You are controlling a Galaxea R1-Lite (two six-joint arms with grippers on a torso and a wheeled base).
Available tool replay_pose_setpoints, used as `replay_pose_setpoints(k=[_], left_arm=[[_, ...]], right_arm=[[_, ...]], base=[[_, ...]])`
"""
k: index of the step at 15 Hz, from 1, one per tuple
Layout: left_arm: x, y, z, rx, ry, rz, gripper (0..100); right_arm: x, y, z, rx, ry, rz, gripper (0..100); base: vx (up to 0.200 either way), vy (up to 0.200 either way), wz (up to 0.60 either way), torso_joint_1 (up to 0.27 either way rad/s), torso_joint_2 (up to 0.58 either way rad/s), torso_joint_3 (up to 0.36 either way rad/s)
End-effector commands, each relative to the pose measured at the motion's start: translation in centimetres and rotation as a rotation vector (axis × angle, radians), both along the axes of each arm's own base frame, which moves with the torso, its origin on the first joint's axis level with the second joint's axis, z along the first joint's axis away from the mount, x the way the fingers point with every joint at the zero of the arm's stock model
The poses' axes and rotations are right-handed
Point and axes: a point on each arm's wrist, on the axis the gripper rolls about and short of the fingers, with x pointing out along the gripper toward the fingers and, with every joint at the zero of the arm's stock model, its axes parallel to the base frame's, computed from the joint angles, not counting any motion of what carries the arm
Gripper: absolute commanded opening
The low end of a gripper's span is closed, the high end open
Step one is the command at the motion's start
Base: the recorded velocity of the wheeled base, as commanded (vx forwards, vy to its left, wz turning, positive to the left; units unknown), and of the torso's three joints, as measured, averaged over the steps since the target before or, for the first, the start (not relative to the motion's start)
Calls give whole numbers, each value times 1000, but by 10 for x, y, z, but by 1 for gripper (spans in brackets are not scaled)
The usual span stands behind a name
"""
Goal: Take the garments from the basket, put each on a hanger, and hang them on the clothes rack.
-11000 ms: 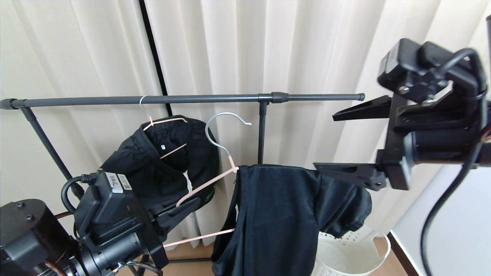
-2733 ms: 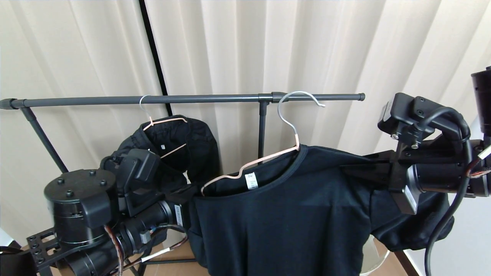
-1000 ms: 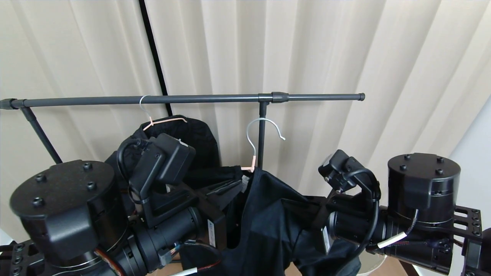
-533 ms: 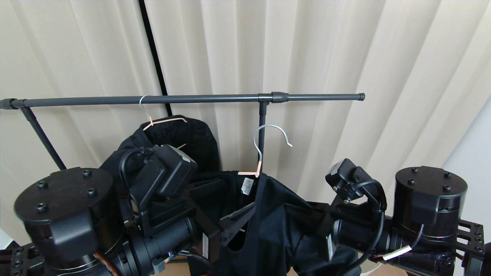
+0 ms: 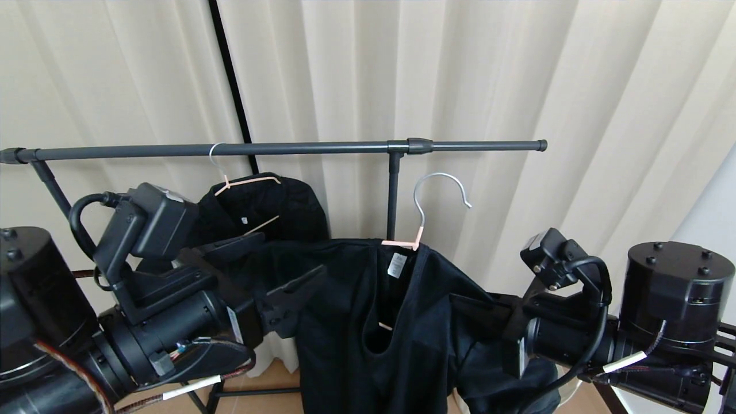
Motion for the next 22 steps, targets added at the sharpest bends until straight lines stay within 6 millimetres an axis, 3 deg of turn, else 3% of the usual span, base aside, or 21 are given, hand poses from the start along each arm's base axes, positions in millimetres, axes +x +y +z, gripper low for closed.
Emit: replay_pose_setpoints(k=[1,3,7,13,21,22], left_arm=[[6,26,-3,-3,9,58,100],[11,59,-15,-15,63,-29,100],[15,89,-27,-59,138,-112,100],[23,91,-40,-109,241,-168,100],[18,91,-48,-112,277,-162,100],[16,91,-51,-111,288,-160,0]], right_arm=[[-1,-6,1,9,-2,4,0],[-1,-16,0,28,18,55,0],[-11,-30,6,66,9,111,0],[-15,-33,13,92,-14,145,0],[-21,-36,18,103,-35,149,0],[-20,-35,19,106,-39,149,0]], base=[[0,0,0,0,0,0],[0,0,0,0,0,0],[0,0,0,0,0,0],[0,0,0,0,0,0],[0,0,0,0,0,0],[0,0,0,0,0,0]])
